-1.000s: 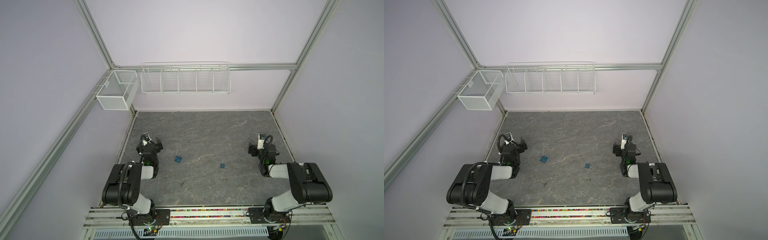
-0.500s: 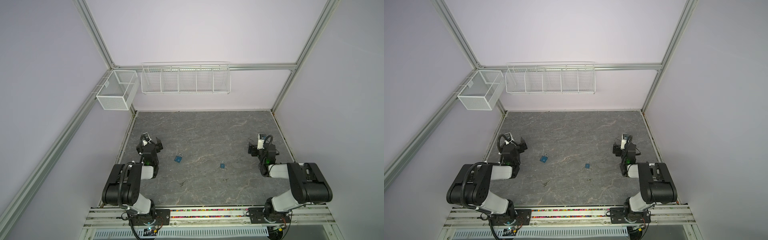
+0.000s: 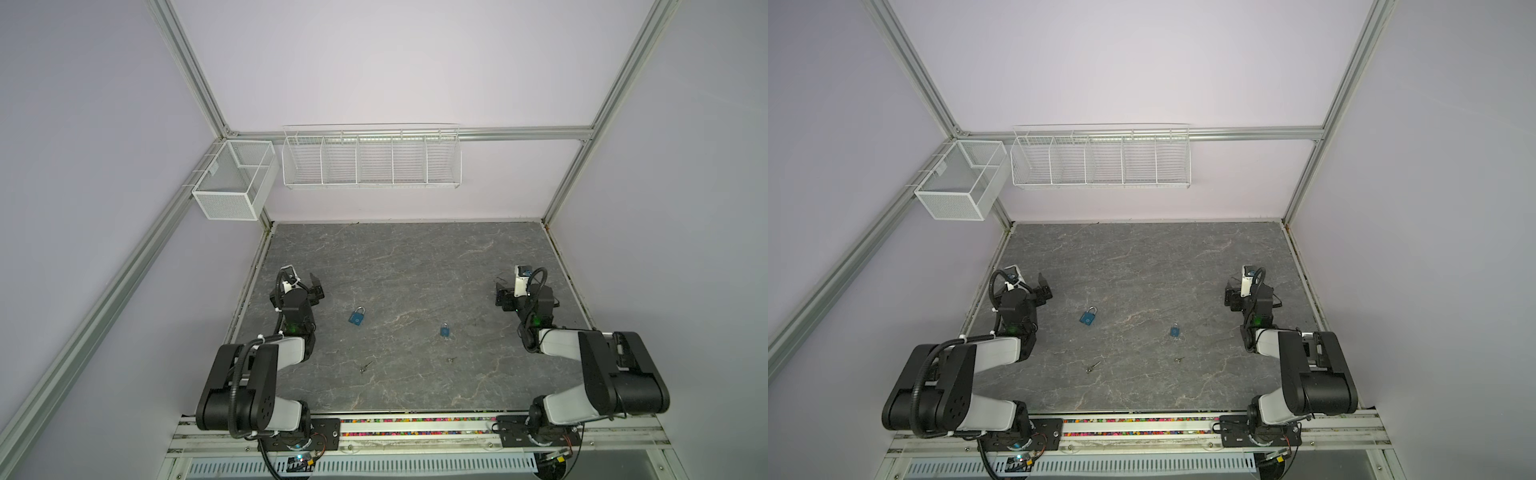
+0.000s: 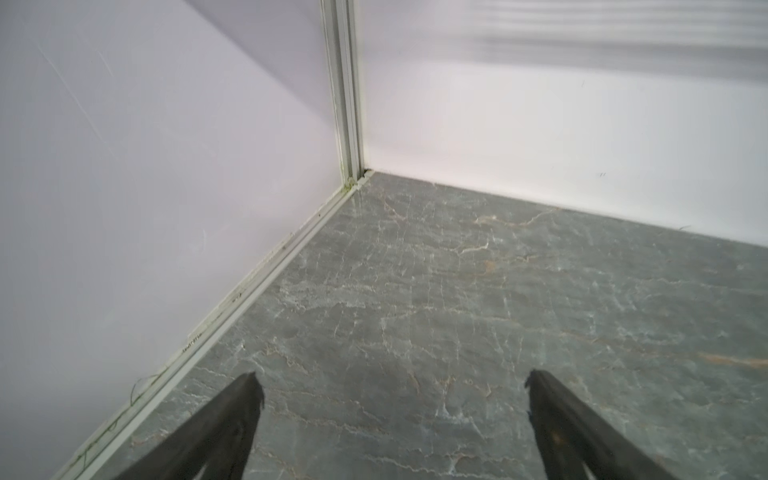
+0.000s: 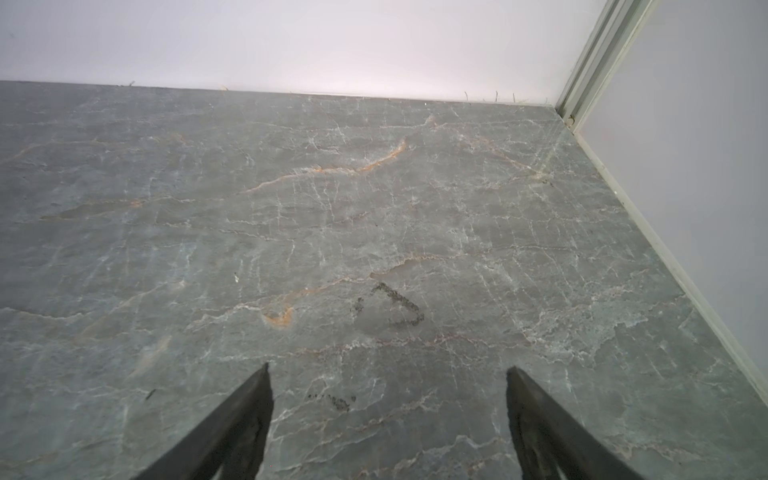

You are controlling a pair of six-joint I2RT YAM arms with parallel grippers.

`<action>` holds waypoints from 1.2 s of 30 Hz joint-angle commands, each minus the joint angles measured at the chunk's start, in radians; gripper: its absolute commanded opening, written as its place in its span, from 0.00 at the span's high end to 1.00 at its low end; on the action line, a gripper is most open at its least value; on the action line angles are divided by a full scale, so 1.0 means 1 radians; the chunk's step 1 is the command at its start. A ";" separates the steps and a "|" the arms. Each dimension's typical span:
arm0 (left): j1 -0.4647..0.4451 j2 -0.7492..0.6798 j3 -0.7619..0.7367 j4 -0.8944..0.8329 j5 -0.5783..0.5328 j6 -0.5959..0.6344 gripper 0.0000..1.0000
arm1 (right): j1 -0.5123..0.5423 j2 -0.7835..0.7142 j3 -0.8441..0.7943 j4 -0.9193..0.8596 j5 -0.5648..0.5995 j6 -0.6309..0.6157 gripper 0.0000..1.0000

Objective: Unlock with the key
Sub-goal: 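Raise both arms and move both grippers toward the keys and padlocks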

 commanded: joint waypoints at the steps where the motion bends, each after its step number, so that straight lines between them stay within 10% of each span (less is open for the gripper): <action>1: 0.005 -0.095 -0.008 -0.086 0.008 -0.003 0.01 | -0.004 -0.074 0.005 -0.052 -0.029 -0.026 0.12; 13: 0.005 -0.419 0.203 -0.746 -0.019 -0.387 0.01 | -0.014 -0.326 0.149 -0.481 -0.048 0.229 0.11; 20: 0.013 -0.491 0.119 -0.657 0.164 -0.562 0.01 | -0.023 -0.365 0.227 -0.752 -0.017 0.538 0.11; 36: -0.013 -0.546 0.169 -0.942 0.475 -0.640 0.01 | 0.055 -0.442 0.315 -1.142 -0.208 0.490 0.12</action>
